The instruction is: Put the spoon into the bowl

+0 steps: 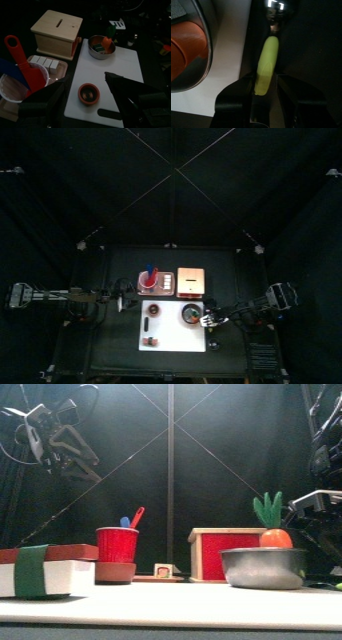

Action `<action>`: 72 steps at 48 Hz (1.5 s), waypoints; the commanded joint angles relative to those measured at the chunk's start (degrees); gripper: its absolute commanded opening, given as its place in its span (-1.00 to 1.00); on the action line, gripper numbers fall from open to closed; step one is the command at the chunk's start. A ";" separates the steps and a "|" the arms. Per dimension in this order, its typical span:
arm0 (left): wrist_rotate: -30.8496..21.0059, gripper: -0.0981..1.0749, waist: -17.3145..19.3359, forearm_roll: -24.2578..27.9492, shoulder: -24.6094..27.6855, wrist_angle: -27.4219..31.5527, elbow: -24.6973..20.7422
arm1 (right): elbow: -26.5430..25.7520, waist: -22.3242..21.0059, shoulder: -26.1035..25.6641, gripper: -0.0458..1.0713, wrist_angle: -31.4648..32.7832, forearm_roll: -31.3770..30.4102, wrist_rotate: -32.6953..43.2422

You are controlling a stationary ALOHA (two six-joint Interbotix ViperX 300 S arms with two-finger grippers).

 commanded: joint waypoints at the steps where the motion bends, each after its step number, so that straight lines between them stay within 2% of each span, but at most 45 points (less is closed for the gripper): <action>1: 0.09 0.74 0.00 0.00 0.00 -0.44 -1.14 | -1.76 0.26 -2.11 0.19 -0.09 -0.44 -0.53; 8: 0.09 0.74 0.35 0.00 0.00 -0.44 -1.23 | -2.90 0.88 -8.96 0.17 1.93 -4.13 -1.23; 20: -0.09 0.74 1.05 -0.26 0.00 -0.35 -1.85 | -1.85 0.88 -25.05 0.16 9.49 -8.61 -1.14; 25: 0.00 0.74 1.23 -1.23 0.00 -0.35 -2.37 | -0.70 0.62 -29.00 0.16 11.87 -8.88 -1.23; 29: 0.00 0.74 1.49 -1.85 0.00 -0.35 -2.64 | -0.09 0.70 -30.67 0.16 11.25 -9.49 -1.32; 36: 0.00 0.74 2.20 -2.46 0.00 -0.35 -2.64 | -0.53 0.88 -28.92 0.16 5.27 -9.05 -3.87; 44: 0.09 0.74 2.46 -2.55 0.00 -0.35 -2.46 | -1.41 0.88 -24.26 0.16 -1.05 -4.75 -8.17; 52: 0.09 0.74 2.46 -2.37 0.00 -0.44 -2.02 | -3.16 0.18 -20.21 0.16 -3.43 -1.14 -11.25; 72: 0.18 0.74 2.64 -1.41 0.00 0.18 -0.35 | -5.01 -1.41 -13.27 0.16 -4.83 0.79 -11.25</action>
